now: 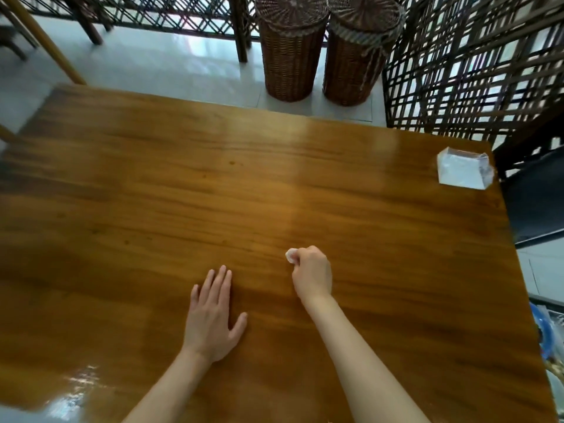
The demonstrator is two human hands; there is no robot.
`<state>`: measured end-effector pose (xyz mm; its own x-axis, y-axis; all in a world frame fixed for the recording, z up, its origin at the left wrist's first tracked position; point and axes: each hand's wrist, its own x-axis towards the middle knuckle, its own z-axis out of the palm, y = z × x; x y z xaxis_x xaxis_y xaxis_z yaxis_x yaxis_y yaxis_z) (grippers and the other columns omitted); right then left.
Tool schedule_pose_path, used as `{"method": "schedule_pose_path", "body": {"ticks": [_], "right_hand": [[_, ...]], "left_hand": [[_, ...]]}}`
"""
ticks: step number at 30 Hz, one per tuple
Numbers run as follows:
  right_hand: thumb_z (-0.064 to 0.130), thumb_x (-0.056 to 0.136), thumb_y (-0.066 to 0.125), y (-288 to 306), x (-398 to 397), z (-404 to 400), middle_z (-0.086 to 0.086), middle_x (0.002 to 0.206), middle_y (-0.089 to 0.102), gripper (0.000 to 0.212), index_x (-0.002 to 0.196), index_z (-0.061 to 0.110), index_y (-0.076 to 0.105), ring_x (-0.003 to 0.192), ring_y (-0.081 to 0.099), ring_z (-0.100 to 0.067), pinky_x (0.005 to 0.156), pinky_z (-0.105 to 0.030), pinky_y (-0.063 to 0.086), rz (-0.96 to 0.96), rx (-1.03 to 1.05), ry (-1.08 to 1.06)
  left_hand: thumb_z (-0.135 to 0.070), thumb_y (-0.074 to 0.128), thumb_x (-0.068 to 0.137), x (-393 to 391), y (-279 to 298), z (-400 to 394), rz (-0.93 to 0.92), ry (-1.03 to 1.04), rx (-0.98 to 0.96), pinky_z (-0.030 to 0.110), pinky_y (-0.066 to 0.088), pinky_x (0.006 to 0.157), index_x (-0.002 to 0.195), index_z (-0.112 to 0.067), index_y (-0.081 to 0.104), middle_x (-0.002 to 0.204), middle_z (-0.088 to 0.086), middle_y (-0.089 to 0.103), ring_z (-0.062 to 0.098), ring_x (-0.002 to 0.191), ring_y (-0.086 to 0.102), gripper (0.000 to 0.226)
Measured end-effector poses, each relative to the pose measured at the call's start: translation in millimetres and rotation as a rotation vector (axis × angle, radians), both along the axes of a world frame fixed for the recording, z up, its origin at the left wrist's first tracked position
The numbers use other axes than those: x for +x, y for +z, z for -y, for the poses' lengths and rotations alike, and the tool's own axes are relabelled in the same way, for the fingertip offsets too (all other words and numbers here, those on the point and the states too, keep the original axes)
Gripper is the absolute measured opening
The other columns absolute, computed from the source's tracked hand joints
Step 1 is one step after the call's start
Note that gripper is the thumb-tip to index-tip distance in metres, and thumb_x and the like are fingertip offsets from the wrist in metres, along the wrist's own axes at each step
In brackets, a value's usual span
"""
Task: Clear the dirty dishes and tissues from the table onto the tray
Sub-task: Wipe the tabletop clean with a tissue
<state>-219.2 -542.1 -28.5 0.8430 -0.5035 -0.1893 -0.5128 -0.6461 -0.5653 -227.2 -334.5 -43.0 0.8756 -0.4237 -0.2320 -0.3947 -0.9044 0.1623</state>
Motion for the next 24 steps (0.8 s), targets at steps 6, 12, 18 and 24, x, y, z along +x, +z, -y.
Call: {"method": "schedule_pose_path", "body": {"ticks": [6, 12, 18, 24], "right_hand": [[0.003, 0.09, 0.054, -4, -35, -45, 0.0, 0.103, 0.064, 0.028, 0.105, 0.02, 0.07, 0.098, 0.058, -0.014, 0.084, -0.024, 0.051, 0.014, -0.012, 0.281], [-0.003, 0.089, 0.048, 1, -26, -8, -0.003, 0.093, 0.061, 0.033, 0.1, 0.018, 0.071, 0.091, 0.057, -0.019, 0.078, -0.027, 0.049, -0.004, -0.073, 0.026], [-0.003, 0.087, 0.053, 1, -46, -50, -0.004, 0.095, 0.064, 0.03, 0.1, 0.017, 0.071, 0.092, 0.059, -0.018, 0.08, -0.026, 0.049, 0.046, -0.043, 0.291], [-0.004, 0.089, 0.052, -3, -19, -6, -0.007, 0.092, 0.064, 0.029, 0.101, 0.012, 0.073, 0.09, 0.06, -0.021, 0.077, -0.027, 0.051, 0.08, -0.109, -0.016]], "left_hand": [[-0.056, 0.033, 0.081, 2, 5, -1, 0.018, -0.018, -0.013, 0.051, 0.028, 0.107, 0.141, -0.006, 0.04, 0.147, 0.012, 0.039, 0.032, 0.136, 0.035, 0.079], [-0.055, 0.035, 0.081, 3, 3, -2, 0.031, -0.021, -0.025, 0.054, 0.03, 0.106, 0.141, -0.005, 0.039, 0.146, 0.012, 0.04, 0.032, 0.136, 0.035, 0.078], [-0.053, 0.042, 0.082, 2, -1, -4, 0.039, -0.009, -0.023, 0.05, 0.021, 0.111, 0.145, -0.01, 0.033, 0.151, 0.008, 0.033, 0.027, 0.141, 0.026, 0.077], [-0.055, 0.037, 0.083, 5, -7, -5, 0.075, -0.001, -0.068, 0.053, 0.023, 0.11, 0.143, -0.009, 0.037, 0.148, 0.008, 0.038, 0.027, 0.139, 0.03, 0.075]]}}
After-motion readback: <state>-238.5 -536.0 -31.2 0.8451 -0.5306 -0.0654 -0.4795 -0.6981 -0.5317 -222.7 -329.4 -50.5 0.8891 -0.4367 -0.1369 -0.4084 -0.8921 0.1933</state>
